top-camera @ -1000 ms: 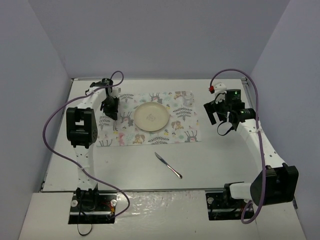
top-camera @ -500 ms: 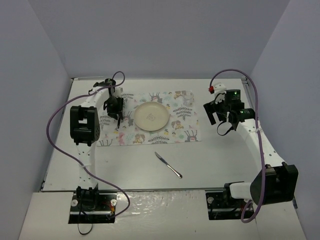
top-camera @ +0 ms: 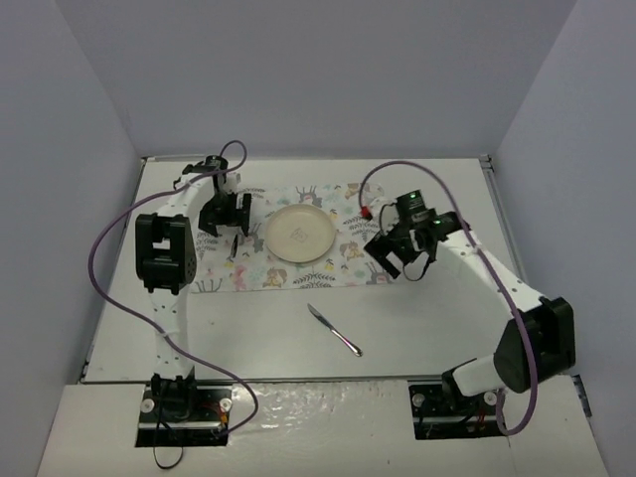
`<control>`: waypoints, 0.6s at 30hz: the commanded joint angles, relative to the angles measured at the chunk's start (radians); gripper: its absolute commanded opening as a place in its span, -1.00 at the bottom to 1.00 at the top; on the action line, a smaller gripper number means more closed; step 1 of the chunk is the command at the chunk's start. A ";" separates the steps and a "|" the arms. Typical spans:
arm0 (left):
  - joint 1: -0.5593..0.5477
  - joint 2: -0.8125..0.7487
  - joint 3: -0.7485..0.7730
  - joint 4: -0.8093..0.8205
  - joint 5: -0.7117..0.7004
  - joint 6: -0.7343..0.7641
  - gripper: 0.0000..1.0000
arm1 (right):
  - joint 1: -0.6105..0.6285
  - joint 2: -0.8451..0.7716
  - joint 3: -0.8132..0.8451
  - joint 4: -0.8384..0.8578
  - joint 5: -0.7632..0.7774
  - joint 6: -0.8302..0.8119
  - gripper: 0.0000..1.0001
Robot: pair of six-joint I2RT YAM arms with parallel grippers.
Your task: Set the dinner table for one person
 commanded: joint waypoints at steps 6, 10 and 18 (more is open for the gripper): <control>0.187 -0.282 -0.139 0.060 -0.044 0.045 0.80 | 0.290 0.213 0.095 -0.318 -0.235 -0.033 1.00; 0.274 -0.338 -0.250 0.118 -0.045 0.063 0.80 | 0.352 0.286 0.094 -0.353 -0.322 -0.036 1.00; 0.335 -0.460 -0.424 0.182 -0.073 0.100 0.80 | 0.449 0.371 0.103 -0.273 -0.292 0.043 1.00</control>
